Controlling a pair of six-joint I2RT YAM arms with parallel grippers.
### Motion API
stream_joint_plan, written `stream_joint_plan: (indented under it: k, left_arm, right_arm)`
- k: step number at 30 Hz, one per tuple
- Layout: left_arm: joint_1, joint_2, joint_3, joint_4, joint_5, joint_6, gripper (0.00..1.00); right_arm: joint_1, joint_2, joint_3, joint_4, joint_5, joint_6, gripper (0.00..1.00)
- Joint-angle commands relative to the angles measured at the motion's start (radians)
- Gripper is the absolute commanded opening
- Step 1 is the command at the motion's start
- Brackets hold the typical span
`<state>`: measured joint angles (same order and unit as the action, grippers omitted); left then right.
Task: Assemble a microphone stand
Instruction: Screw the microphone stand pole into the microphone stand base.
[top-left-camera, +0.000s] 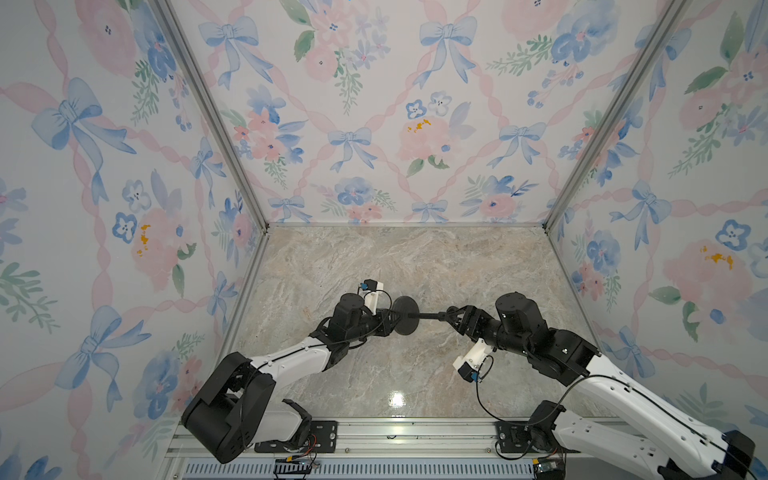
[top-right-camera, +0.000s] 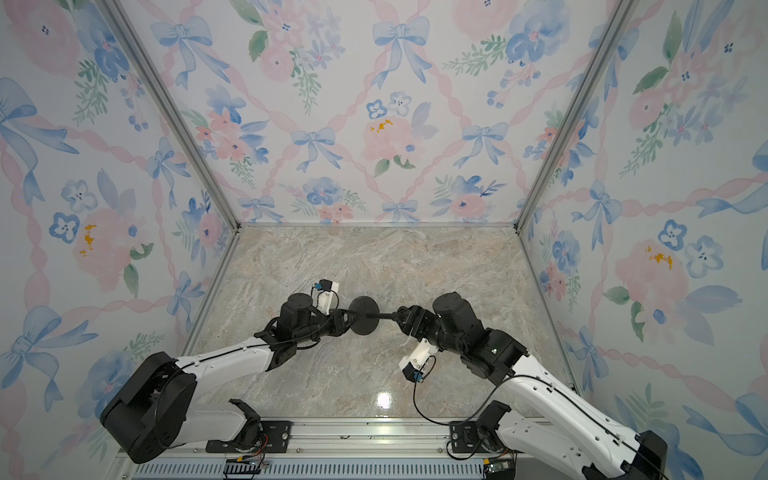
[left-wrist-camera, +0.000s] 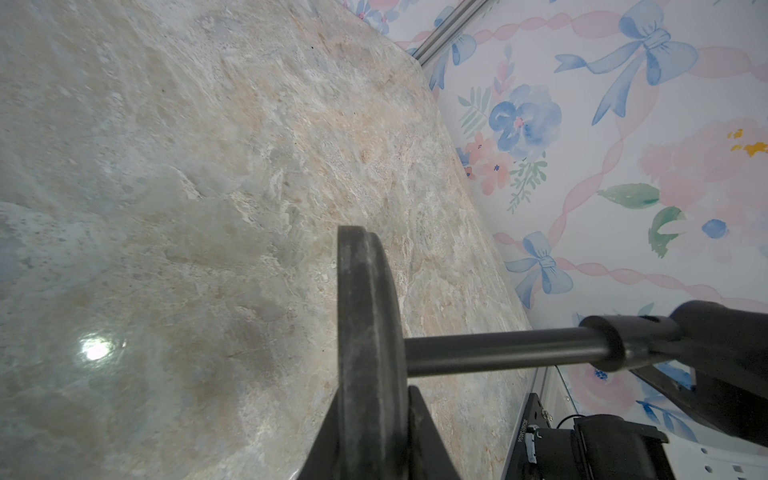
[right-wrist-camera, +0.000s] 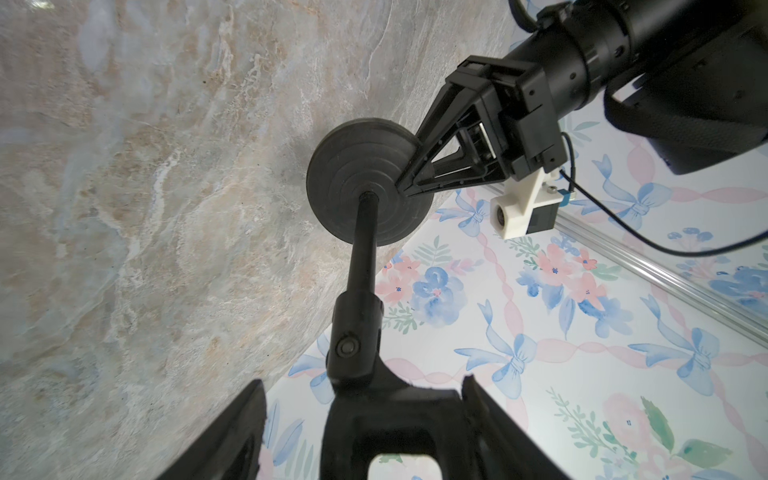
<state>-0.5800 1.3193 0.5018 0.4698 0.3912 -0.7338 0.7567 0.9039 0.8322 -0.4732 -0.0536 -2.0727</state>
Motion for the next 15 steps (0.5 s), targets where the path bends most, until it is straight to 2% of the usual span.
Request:
stream_joint_plan:
  k: [1,3,7,9,12,15]
  left_arm:
    - [-0.007,0.002,0.043,0.073,0.036,0.013,0.00]
    - [-0.008,0.003,0.043,0.073,0.037,0.013,0.00]
    - [-0.008,0.003,0.042,0.072,0.034,0.017,0.00]
    - [-0.008,0.001,0.041,0.072,0.032,0.017,0.00]
    - [-0.008,-0.004,0.038,0.072,0.023,0.020,0.00]
    - [-0.009,-0.011,0.037,0.072,0.021,0.020,0.00]
  right_arm:
    - [0.007,0.025,0.000,0.036,0.016,-0.110,0.74]
    - [0.007,0.035,0.005,0.039,0.012,-0.110,0.69]
    - [0.008,0.038,0.013,0.019,0.019,-0.097,0.47]
    - [0.008,0.032,0.012,0.014,0.009,-0.050,0.43]
    - [0.015,0.017,0.002,0.016,-0.033,0.083,0.42]
    - [0.018,-0.001,0.001,0.042,-0.089,0.313,0.40]
